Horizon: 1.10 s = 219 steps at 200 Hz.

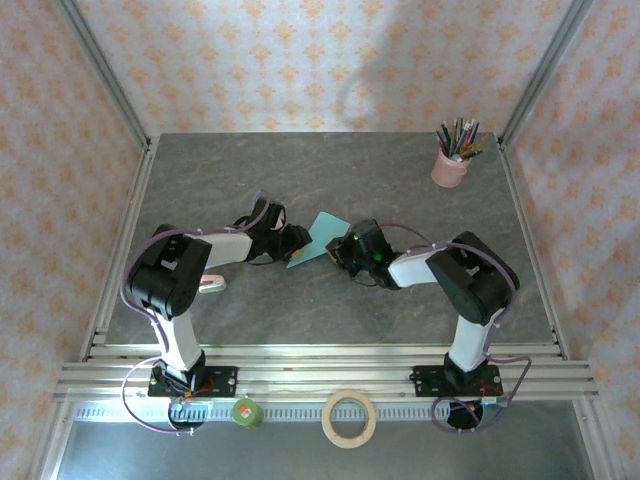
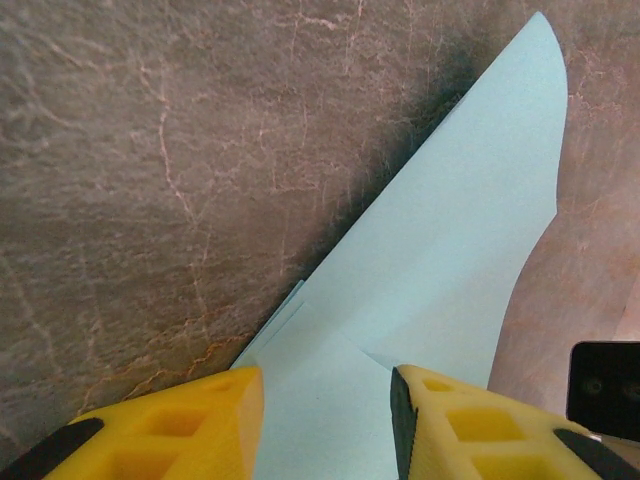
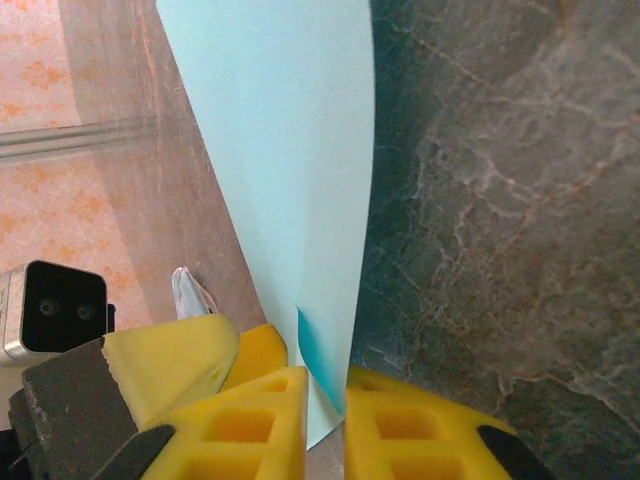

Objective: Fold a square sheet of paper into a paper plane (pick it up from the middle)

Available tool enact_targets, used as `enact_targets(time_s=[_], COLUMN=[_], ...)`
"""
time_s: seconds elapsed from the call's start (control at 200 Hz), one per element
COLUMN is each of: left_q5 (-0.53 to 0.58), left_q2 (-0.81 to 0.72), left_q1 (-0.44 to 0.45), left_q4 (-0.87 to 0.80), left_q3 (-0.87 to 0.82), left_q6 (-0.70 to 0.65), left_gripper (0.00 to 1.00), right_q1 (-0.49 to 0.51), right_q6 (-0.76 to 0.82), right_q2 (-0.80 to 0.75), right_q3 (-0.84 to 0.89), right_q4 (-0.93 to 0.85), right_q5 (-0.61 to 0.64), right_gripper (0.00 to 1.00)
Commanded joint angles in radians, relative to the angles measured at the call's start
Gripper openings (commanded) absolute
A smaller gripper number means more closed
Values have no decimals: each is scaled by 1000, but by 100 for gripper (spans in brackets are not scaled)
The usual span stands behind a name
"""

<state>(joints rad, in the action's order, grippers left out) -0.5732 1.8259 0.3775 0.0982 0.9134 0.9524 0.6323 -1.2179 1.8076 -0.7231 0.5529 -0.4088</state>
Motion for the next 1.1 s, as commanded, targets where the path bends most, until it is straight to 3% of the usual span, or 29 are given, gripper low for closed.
enact_targets(time_s=[0.0,0.28,0.45,0.546,0.736,1.091], left_q5=[-21,-46,-22,44,269,404], left_q2=[-9,-105,-182,-212,-235,-190], left_q1=[-5,-6,4,37,167,331], left_q4=[-31,74,177,171,124,192], left_q3=[9,-3,-60,-61,-41,-56], left_q6=[-16,-108,-178,-294,-584,-938], left_gripper=[44,50,66,73,75,73], right_q1=[3,-9,-52,-86,-160,-201], right_q6=[19,65,81,99,160,198], right_q2=[-19,-121,-223,-280,-328,-314], right_q3=[1,21,74,97,99,51], right_q4=[11,-77,-144,-201,-296,-381], right_q5=[18,101,101,92,9,-66], right_gripper=[11,6,5,3,0,0])
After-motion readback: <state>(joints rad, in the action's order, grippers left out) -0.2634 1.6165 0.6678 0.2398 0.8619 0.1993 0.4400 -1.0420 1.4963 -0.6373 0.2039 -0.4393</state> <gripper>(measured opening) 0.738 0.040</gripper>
